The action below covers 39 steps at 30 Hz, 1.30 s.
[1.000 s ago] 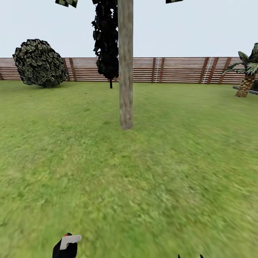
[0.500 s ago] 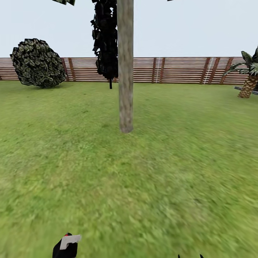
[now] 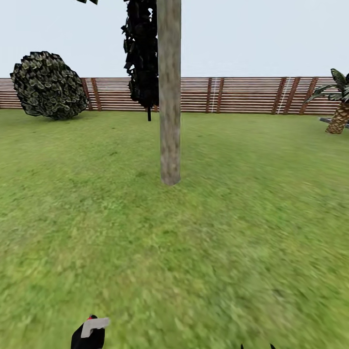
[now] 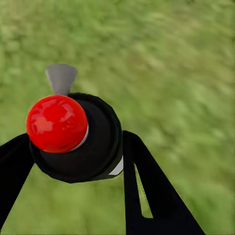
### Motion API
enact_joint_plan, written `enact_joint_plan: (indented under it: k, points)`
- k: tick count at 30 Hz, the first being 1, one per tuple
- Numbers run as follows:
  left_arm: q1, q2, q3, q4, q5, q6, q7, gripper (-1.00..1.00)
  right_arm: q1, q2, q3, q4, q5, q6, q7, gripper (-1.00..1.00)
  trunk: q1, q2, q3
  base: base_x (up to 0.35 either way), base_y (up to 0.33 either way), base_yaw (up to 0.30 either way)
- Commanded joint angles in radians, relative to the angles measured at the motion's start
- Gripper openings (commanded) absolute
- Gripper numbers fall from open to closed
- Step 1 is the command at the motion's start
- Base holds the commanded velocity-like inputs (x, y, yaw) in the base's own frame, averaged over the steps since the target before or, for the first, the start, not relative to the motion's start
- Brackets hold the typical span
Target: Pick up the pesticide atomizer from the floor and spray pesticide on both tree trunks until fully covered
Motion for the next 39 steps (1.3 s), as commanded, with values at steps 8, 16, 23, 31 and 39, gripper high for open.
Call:
enact_joint_plan:
  k: [8, 16, 23, 31, 39]
  points:
    - [0.0, 0.0, 0.0, 0.0, 0.0, -0.001, 0.0, -1.0, 0.0, 0.0, 0.0, 0.0, 0.0, 0.0, 0.0, 1.0, 0.0, 0.0, 0.0, 0.345, 0.0, 0.0]
    - [0.0, 0.0, 0.0, 0.0, 0.0, -0.001, -0.003, -1.0, 0.0, 0.0, 0.0, 0.0, -0.001, 0.0, 0.0, 1.0, 0.0, 0.0, 0.0, 0.345, 0.0, 0.0]
    - [0.0, 0.0, 0.0, 0.0, 0.0, -0.001, -0.004, -1.0, 0.0, 0.0, 0.0, -0.001, -0.001, 0.0, 0.0, 1.0, 0.0, 0.0, 0.0, 0.345, 0.0, 0.0]
    - [0.0, 0.0, 0.0, 0.0, 0.0, -0.001, -0.006, -1.0, 0.0, 0.0, 0.0, -0.001, -0.001, 0.0, 0.0, 1.0, 0.0, 0.0, 0.0, 0.345, 0.0, 0.0]
    - [0.0, 0.0, 0.0, 0.0, 0.0, -0.001, -0.007, -1.0, 0.0, 0.0, 0.0, 0.0, 0.0, 0.0, 0.0, 1.0, 0.0, 0.0, 0.0, 0.345, 0.0, 0.0]
